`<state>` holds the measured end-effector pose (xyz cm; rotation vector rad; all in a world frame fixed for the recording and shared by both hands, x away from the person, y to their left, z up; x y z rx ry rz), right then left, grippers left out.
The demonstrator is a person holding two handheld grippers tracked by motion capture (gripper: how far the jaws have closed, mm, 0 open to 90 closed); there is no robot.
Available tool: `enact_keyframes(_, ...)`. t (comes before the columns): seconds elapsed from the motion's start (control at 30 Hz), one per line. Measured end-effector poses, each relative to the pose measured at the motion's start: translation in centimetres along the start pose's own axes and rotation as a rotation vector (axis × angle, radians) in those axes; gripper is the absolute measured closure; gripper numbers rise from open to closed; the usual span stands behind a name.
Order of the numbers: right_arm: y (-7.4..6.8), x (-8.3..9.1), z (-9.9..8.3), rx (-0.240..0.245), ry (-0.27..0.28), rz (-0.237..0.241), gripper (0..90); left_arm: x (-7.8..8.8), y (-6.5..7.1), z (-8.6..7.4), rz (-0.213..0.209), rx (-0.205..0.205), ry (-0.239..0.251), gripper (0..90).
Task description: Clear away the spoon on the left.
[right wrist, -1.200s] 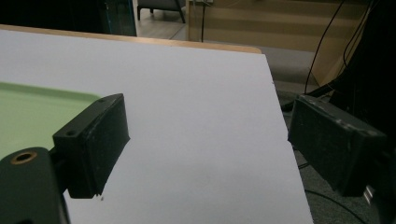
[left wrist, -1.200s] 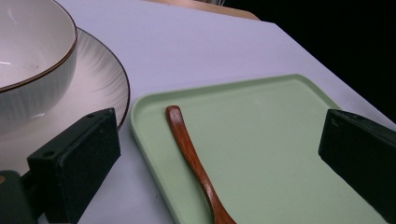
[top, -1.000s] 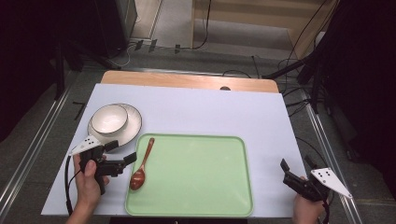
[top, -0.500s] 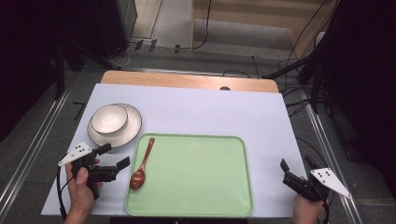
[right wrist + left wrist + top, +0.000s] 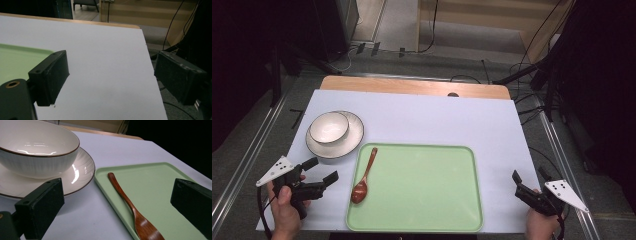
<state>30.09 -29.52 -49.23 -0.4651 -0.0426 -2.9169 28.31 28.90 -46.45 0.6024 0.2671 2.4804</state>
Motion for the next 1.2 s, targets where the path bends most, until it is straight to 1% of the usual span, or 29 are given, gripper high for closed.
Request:
enact_keyframes(0.03, 0.0, 0.0, 0.0, 0.001, 0.0, 0.0, 13.2, 0.4, -0.2, -0.1, -0.005, -0.008, 0.003, 0.0)
enact_keyframes(0.1, 0.1, 0.1, 0.0, 0.003, 0.0, -0.002, 13.2, 0.9, -0.4, -0.2, 0.005, -0.026, 0.004, 0.0)
enact_keyframes(0.13, 0.1, 0.1, 0.0, 0.003, 0.0, -0.002, 13.2, 0.9, -0.4, -0.2, 0.005, -0.026, 0.004, 0.0)
enact_keyframes(0.2, 0.4, 0.3, -0.1, -0.009, 0.004, -0.007, 13.2, 1.3, -0.7, -0.4, 0.019, -0.039, 0.003, 0.0)
enact_keyframes(0.27, 0.6, 0.4, -0.1, -0.014, 0.008, -0.014, 13.2, 1.9, -1.4, -0.6, 0.037, -0.04, 0.002, 0.0)
enact_keyframes(0.3, 0.6, 0.4, -0.1, -0.014, 0.008, -0.014, 13.2, 1.9, -1.4, -0.6, 0.037, -0.04, 0.002, 0.0)
enact_keyframes(0.33, 0.6, 0.4, -0.1, -0.016, 0.007, -0.014, 13.2, 2.5, -1.8, -0.5, 0.036, -0.036, 0.012, 0.0)
enact_keyframes(0.37, 0.7, 0.4, -0.1, -0.01, 0.007, -0.014, 13.2, 2.5, -1.8, -0.5, 0.036, -0.036, 0.012, 0.0)
enact_keyframes(0.4, 0.7, 0.4, -0.1, -0.012, 0.005, -0.015, 13.2, 3.1, -2.2, -0.5, 0.019, -0.037, 0.025, 0.0)
enact_keyframes(0.43, 0.7, 0.4, -0.1, -0.013, 0.003, -0.015, 13.2, 3.4, -2.3, -0.5, 0.01, -0.043, 0.028, 0.0)
enact_keyframes(0.47, 0.7, 0.4, -0.1, -0.013, 0.003, -0.015, 13.2, 3.4, -2.3, -0.5, 0.01, -0.043, 0.028, 0.0)
enact_keyframes(0.5, 0.7, 0.4, -0.1, -0.011, 0.005, -0.017, 13.3, 3.9, -2.8, -0.4, 0.018, -0.051, 0.03, 0.0)
enact_keyframes(0.57, 0.7, 0.4, -0.1, -0.012, 0.005, -0.017, 13.2, 4.1, -3.0, -0.3, 0.016, -0.049, 0.032, 0.0)
enact_keyframes(0.6, 0.7, 0.4, -0.1, -0.01, 0.003, -0.016, 13.2, 4.3, -3.2, -0.3, 0.021, -0.055, 0.029, 0.0)
enact_keyframes(0.63, 0.8, 0.4, -0.1, -0.01, 0.003, -0.014, 13.2, 4.7, -3.9, -0.4, 0.046, -0.067, 0.017, 0.0)
enact_keyframes(0.67, 0.8, 0.4, -0.2, -0.012, 0.003, -0.016, 13.3, 4.9, -4.2, -0.4, 0.053, -0.069, 0.014, 0.0)
enact_keyframes(0.7, 0.9, 0.4, -0.2, -0.016, 0.001, -0.017, 13.2, 5.2, -4.5, -0.5, 0.059, -0.067, 0.011, 0.0)
enact_keyframes(0.73, 0.9, 0.4, -0.2, -0.016, 0.001, -0.017, 13.2, 5.2, -4.5, -0.5, 0.059, -0.067, 0.011, 0.0)
enact_keyframes(0.8, 0.9, 0.3, -0.2, -0.016, 0.001, -0.018, 13.2, 5.6, -5.1, -0.6, 0.066, -0.052, 0.012, 0.0)
enact_keyframes(0.9, 0.9, 0.3, -0.2, -0.015, -0.001, -0.016, 13.2, 6.0, -5.8, -0.6, 0.089, -0.038, 0.016, 0.0)
enact_keyframes(1.0, 0.9, 0.2, -0.3, -0.011, -0.003, -0.012, 13.2, 6.0, -6.1, -0.6, 0.087, -0.017, 0.022, 0.0)
enact_keyframes(1.03, 0.9, 0.2, -0.3, -0.011, -0.003, -0.012, 13.2, 6.0, -6.1, -0.6, 0.087, -0.017, 0.022, 0.0)
enact_keyframes(1.07, 0.9, 0.2, -0.3, -0.013, -0.003, -0.012, 13.2, 6.0, -6.2, -0.6, 0.096, -0.015, 0.02, 0.0)
enact_keyframes(1.13, 0.9, 0.2, -0.3, -0.015, -0.004, -0.012, 13.2, 5.8, -6.2, -0.6, 0.105, -0.024, 0.019, 0.0)
enact_keyframes(1.2, 1.0, 0.2, -0.3, -0.019, -0.003, -0.012, 13.2, 5.5, -6.2, -0.6, 0.109, -0.015, 0.014, 0.0)
Point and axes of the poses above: each handheld gripper's, and its own axes: x roughly backward along the jaws, z roughly out of its top, y roughly to its right, the point moved 9 cm from there along -x, roughly forward along the jaws, and after that the axes turned 1 degree about x, right-handed, at the moved point
